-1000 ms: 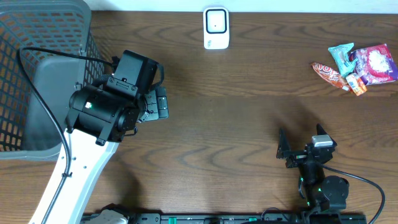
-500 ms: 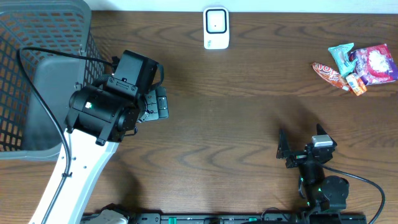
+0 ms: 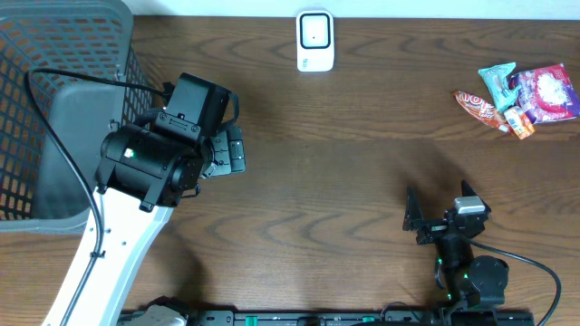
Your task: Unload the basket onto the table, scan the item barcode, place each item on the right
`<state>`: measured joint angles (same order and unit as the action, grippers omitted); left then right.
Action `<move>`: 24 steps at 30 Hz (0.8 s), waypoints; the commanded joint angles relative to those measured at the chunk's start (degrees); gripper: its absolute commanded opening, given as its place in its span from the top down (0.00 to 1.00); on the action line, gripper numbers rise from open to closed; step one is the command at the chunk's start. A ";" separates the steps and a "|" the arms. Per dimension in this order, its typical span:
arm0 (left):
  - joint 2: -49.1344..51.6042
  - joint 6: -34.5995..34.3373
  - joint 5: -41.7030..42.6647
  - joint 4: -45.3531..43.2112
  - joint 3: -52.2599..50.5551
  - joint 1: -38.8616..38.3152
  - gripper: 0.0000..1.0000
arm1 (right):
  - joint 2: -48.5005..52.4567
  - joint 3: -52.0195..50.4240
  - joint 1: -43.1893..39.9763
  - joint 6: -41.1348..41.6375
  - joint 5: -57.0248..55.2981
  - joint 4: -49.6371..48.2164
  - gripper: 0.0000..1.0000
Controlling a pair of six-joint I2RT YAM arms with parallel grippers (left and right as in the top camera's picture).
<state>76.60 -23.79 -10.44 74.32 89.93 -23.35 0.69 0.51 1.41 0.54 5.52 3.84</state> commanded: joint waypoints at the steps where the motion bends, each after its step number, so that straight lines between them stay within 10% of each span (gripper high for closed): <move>1: -0.20 -0.11 -0.11 0.04 0.31 0.17 0.02 | -0.37 -0.20 0.50 -1.03 -0.48 0.17 0.01; 24: -8.17 2.34 6.05 -10.75 -13.66 3.93 0.02 | -0.37 -0.20 0.50 -1.03 -0.48 0.17 0.01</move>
<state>70.59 -23.59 -8.08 66.04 80.49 -21.15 0.69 0.51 1.41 0.51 5.50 3.84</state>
